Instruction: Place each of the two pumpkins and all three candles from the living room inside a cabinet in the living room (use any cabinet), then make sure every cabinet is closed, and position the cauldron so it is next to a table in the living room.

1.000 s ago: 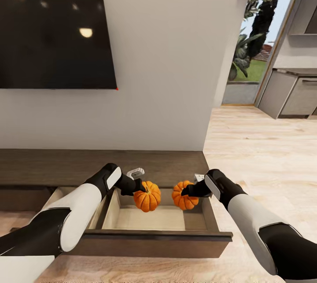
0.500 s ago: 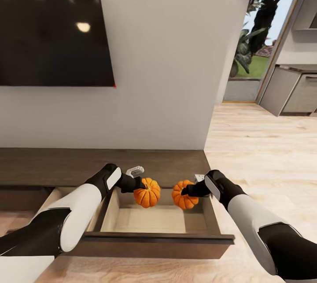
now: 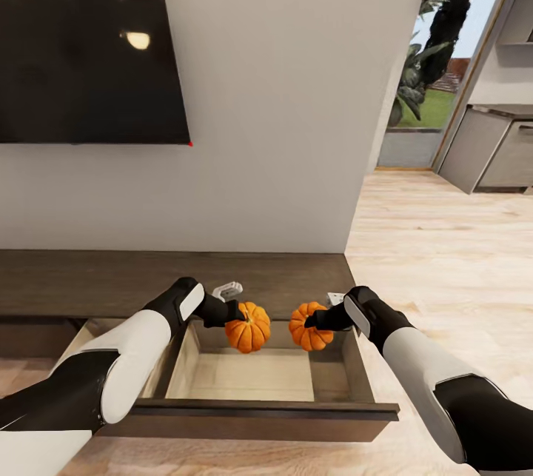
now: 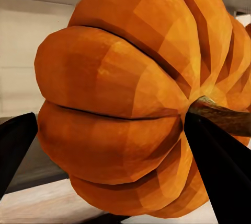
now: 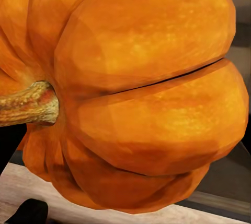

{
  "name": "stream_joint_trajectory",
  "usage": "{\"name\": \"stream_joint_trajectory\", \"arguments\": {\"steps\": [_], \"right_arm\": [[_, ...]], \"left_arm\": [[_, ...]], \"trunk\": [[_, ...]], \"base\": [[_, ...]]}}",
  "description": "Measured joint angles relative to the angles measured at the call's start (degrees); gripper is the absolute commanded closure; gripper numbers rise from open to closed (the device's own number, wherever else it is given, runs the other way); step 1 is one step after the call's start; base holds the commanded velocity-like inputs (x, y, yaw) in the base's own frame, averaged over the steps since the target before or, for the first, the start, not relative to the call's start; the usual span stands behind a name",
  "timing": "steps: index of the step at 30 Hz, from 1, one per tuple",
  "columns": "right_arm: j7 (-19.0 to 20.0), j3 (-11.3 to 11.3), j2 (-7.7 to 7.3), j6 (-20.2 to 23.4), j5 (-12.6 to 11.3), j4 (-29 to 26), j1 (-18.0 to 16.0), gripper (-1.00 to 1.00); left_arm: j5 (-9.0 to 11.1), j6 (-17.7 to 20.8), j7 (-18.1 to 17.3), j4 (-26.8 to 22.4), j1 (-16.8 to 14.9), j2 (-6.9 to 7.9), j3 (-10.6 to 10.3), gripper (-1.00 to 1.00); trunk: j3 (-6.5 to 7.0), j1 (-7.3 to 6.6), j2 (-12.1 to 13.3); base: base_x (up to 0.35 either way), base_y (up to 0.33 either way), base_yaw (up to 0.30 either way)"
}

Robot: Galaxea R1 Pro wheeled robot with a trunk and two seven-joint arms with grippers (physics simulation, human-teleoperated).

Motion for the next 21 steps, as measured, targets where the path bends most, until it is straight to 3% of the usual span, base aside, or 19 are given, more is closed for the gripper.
{"name": "stream_joint_trajectory", "arguments": {"steps": [21], "right_arm": [[0.01, 0.02, 0.0, -0.05, 0.06, 0.96, 0.01, 1.0]], "left_arm": [[-0.19, -0.27, 0.09, 0.21, 0.0, 0.09, -0.02, 1.0]], "trunk": [[-5.18, 4.61, -8.41]], "base": [[0.0, 0.0, 0.056]]}}
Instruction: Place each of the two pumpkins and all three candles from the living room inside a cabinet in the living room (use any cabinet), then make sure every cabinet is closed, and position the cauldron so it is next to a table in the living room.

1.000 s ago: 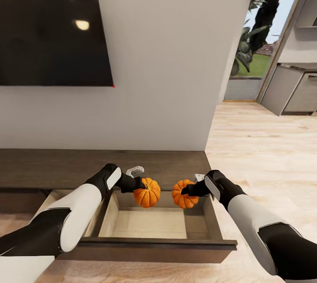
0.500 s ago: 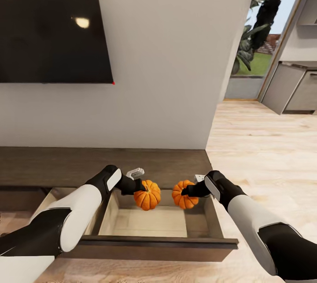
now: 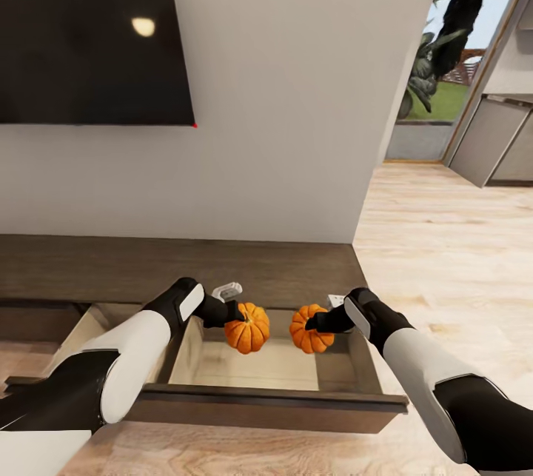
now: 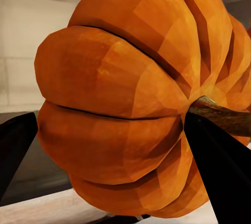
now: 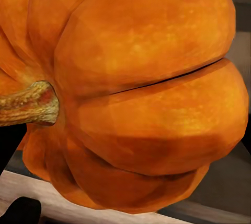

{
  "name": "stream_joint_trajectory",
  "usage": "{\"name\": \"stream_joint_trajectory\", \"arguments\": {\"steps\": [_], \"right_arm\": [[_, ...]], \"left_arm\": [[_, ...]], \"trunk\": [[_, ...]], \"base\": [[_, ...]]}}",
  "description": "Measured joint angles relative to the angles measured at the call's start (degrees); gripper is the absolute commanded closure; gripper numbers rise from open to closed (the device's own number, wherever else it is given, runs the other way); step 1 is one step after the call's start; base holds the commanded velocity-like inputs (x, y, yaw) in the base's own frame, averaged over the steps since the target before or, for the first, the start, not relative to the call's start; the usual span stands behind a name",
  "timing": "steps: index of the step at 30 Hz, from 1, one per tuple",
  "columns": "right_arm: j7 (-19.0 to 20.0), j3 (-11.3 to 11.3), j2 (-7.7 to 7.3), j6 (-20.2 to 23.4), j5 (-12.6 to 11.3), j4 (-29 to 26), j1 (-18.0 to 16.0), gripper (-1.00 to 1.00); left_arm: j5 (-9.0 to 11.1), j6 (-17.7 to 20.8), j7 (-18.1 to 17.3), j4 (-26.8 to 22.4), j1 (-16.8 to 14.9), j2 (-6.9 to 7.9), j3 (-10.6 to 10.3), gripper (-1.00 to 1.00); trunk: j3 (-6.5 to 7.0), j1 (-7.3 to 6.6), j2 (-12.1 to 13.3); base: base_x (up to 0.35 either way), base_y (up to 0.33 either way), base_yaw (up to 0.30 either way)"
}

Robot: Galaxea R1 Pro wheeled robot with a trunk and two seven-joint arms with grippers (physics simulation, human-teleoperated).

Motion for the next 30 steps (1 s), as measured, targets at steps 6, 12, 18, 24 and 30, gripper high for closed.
{"name": "stream_joint_trajectory", "arguments": {"steps": [6, 12, 18, 24, 30], "right_arm": [[0.05, -0.08, 0.33, -0.01, -0.01, 0.64, 0.0, 1.0], [0.14, -0.26, 1.06, -0.17, 0.24, 0.68, 0.0, 1.0], [0.14, -0.26, 1.24, -1.66, 0.28, 0.7, 0.0, 1.0], [0.15, -0.25, 1.25, -1.77, 0.3, 0.7, 0.0, 1.0], [0.15, -0.24, 1.35, -1.77, 0.28, 0.7, 0.01, 1.0]], "left_arm": [[-0.06, 0.0, -0.08, -0.03, 0.0, 0.0, -0.08, 1.0], [-0.02, 0.0, -0.09, -0.03, 0.0, 0.0, -0.06, 1.0], [-0.04, 0.0, -0.09, 0.01, 0.0, 0.0, -0.07, 1.0], [-0.05, 0.0, -0.09, 0.1, 0.0, 0.0, -0.07, 1.0], [-0.06, 0.0, -0.08, 0.14, 0.0, 0.0, -0.08, 1.0]], "trunk": [[-1.63, 1.32, -2.41], [-3.19, 2.64, -4.82], [-4.32, 3.95, -7.22], [-5.47, 5.27, -9.63], [-7.01, 6.59, -12.03]], "base": [[0.0, 0.0, -0.021], [0.0, 0.0, -0.07], [0.0, 0.0, -0.005], [0.0, 0.0, 0.0], [0.0, 0.0, 0.0]]}}
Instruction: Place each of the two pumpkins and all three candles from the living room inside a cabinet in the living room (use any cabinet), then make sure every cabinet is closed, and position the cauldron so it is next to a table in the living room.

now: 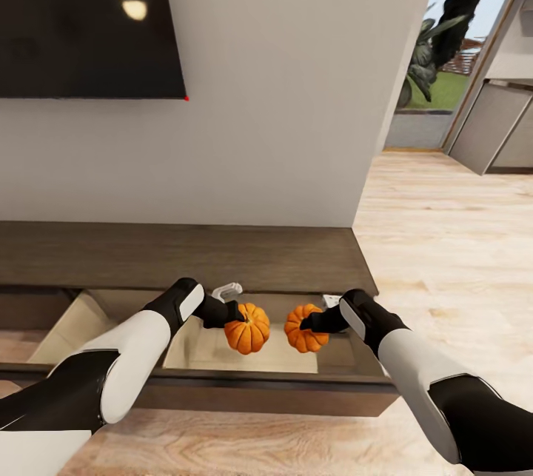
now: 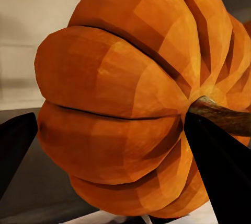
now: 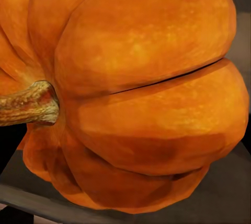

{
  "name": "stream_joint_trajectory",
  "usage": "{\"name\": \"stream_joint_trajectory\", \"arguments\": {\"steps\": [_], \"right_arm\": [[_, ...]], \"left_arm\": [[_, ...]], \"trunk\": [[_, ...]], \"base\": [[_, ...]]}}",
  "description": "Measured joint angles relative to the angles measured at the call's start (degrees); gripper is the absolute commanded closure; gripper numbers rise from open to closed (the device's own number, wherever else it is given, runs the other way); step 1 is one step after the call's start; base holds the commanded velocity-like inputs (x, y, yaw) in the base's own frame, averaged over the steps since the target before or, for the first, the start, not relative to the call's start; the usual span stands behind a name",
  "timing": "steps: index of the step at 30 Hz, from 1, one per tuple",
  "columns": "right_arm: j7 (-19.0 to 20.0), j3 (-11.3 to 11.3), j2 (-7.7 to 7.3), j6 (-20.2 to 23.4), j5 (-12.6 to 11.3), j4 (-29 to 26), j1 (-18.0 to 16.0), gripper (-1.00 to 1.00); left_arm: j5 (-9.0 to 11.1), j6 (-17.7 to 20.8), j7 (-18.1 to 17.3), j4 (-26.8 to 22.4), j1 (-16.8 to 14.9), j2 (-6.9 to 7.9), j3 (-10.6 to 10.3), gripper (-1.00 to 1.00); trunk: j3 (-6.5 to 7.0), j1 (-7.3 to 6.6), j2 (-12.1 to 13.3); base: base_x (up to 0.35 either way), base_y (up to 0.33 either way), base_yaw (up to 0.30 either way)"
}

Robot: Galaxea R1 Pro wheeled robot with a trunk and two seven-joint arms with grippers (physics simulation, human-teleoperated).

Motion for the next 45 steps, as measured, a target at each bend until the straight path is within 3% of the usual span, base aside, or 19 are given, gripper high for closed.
{"name": "stream_joint_trajectory", "arguments": {"steps": [10, 22, 27, 31, 32, 33, 37, 45], "right_arm": [[-0.01, -0.07, 0.17, 0.0, 0.01, 0.26, -0.01, 1.0], [0.1, -0.13, 0.17, -2.69, 0.04, 0.54, -0.02, 1.0], [0.11, -0.09, 0.17, -3.11, 0.05, 1.4, -0.01, 1.0], [0.11, -0.07, 0.17, -3.22, 0.04, 1.52, -0.02, 1.0], [0.1, -0.08, 0.17, -3.23, -0.12, 1.56, -0.02, 1.0], [0.1, -0.04, 0.17, -3.25, 0.07, 1.59, -0.02, 1.0], [0.1, -0.04, 0.17, -3.26, 0.06, 1.6, -0.02, 1.0], [0.1, -0.04, 0.17, -3.27, 0.06, 1.64, -0.02, 1.0]], "left_arm": [[0.02, -0.27, 0.12, -0.01, -0.01, 0.21, 0.04, 1.0], [-0.01, -9.87, 0.13, 2.49, -0.01, 0.94, 0.01, 1.0], [0.01, -10.94, 0.2, 3.38, -0.01, 0.88, 0.02, 1.0], [-2.15, -11.11, 0.21, 3.51, -0.01, 0.84, -0.02, 1.0], [-5.12, -11.14, 0.21, 3.58, -0.01, 0.7, 0.05, 1.0], [-6.72, -11.2, 0.34, 3.61, 0.0, 0.64, -0.33, 1.0], [-7.96, -11.14, 0.4, 3.62, -0.01, 0.54, 0.05, 1.0], [-8.25, -11.13, 0.34, 4.4, -0.01, 0.44, 0.1, 1.0]], "trunk": [[-0.92, 0.22, -0.42], [-0.95, 0.22, -0.42], [-0.95, 0.22, -0.42], [-0.95, 0.22, -0.42], [-0.95, 0.21, -0.42], [-0.95, 0.21, -0.42], [-0.95, 0.22, -0.42], [-0.95, 0.22, -0.42]], "base": [[0.0, 0.0, 0.0], [0.0, 0.0, 0.0], [0.0, 0.0, 0.0], [0.061, -0.026, 0.0], [0.163, -0.098, 0.0], [0.164, -0.1, 0.0], [0.069, -0.042, 0.0], [0.007, -0.004, 0.0]]}}
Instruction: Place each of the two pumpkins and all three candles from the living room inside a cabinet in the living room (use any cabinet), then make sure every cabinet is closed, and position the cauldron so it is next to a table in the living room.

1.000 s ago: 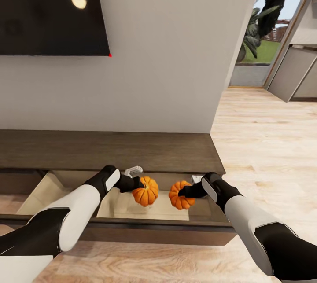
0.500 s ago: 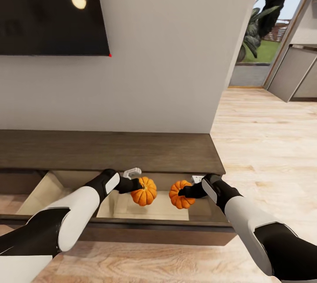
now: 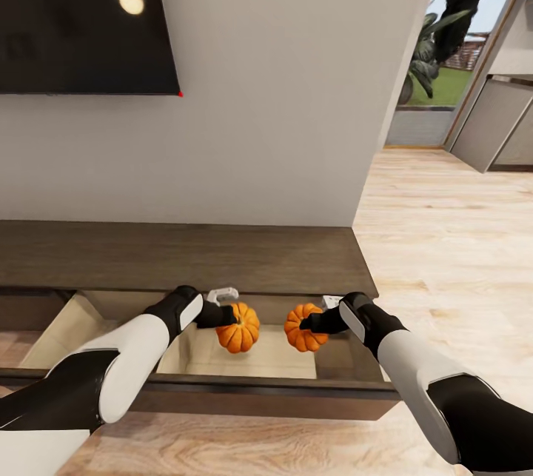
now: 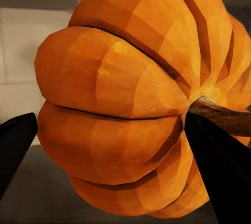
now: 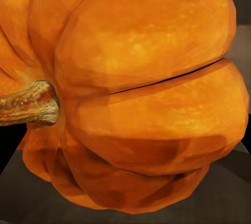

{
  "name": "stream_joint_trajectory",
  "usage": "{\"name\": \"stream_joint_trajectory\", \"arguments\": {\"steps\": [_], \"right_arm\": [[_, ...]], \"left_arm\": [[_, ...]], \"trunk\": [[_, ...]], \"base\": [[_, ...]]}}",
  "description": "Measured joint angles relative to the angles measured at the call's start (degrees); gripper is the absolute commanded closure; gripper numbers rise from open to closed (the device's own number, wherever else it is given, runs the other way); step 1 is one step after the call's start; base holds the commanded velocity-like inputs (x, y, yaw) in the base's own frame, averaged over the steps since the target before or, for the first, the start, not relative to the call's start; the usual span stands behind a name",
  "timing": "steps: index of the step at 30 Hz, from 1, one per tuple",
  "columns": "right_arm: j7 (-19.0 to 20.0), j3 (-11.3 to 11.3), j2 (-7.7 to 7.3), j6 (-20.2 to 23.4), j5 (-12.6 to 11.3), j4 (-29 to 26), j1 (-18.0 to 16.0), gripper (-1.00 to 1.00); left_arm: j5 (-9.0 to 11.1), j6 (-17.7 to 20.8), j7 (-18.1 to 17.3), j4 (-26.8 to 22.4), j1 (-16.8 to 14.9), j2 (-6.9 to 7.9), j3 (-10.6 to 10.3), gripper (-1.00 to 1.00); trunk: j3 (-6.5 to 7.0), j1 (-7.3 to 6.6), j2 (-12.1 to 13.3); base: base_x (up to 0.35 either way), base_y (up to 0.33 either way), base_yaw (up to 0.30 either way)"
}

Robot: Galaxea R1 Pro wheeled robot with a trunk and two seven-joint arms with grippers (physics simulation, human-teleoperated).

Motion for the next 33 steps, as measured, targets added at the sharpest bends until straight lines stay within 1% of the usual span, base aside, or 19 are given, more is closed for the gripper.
{"name": "stream_joint_trajectory", "arguments": {"steps": [3, 5, 8, 14, 20, 23, 25, 28, 32, 33], "right_arm": [[0.01, 0.0, 0.06, 0.01, -0.05, 0.03, 0.0, 1.0], [0.02, 0.08, 0.51, 0.01, -0.12, 0.57, 0.02, 1.0], [-0.05, 0.01, 1.26, 0.01, -0.2, 1.1, 0.01, 1.0], [-0.1, 0.03, 1.38, -0.02, 0.02, 1.18, 0.0, 1.0], [-0.1, 0.01, 1.39, -0.08, 0.03, 1.17, 0.01, 1.0], [-0.11, -0.03, 1.39, -0.09, -0.01, 1.16, 0.0, 1.0], [-0.1, -0.08, 1.39, -0.04, -0.22, 1.13, 0.01, 1.0], [-0.11, -0.06, 1.36, -0.06, 0.04, 1.14, 0.01, 1.0], [-0.1, -0.09, 1.39, -0.5, -0.08, 1.16, 0.0, 1.0], [-0.1, -0.1, 1.39, -0.8, -0.01, 1.15, -0.01, 1.0]], "left_arm": [[-0.03, 0.0, -0.14, 0.29, -0.01, -0.01, 0.03, 1.0], [0.02, 0.02, -0.27, 0.34, 0.0, -0.01, 0.09, 1.0], [-0.08, 0.02, -0.37, 0.37, 0.01, -0.01, -0.01, 1.0], [-0.08, 0.03, -0.4, 0.37, 0.01, -0.01, 0.01, 1.0], [-0.05, 0.06, -0.39, 0.37, 0.0, -0.01, 0.06, 1.0], [0.0, 0.02, -0.39, 0.36, -0.01, -0.01, 0.12, 1.0], [-0.24, -0.03, -0.36, 0.39, -0.01, -0.02, -0.06, 1.0], [-0.01, -0.01, -0.37, 0.38, -0.02, -0.02, 0.08, 1.0], [-0.08, 0.09, -0.38, 0.38, 0.0, -0.01, -0.03, 1.0], [-0.12, 0.08, -0.39, 0.37, -0.01, -0.01, -0.02, 1.0]], "trunk": [[0.0, 0.0, 0.0], [-0.06, 0.0, 0.0], [-0.78, 0.66, -1.19], [-2.32, 1.98, -3.59], [-3.6, 3.29, -6.0], [-3.62, 3.29, -6.02], [-3.65, 3.29, -6.02], [-3.72, 3.3, -6.02], [-4.45, 4.17, -7.61], [-4.46, 4.17, -7.62]], "base": [[0.0, 0.0, 0.005], [0.0, 0.0, 0.061], [0.0, 0.0, 0.11], [0.0, 0.0, 0.113], [0.0, 0.0, 0.022], [0.0, 0.0, -0.021], [0.0, 0.0, -0.193], [0.0, 0.0, -0.197], [0.0, 0.0, -0.032], [0.0, 0.0, -0.007]]}}
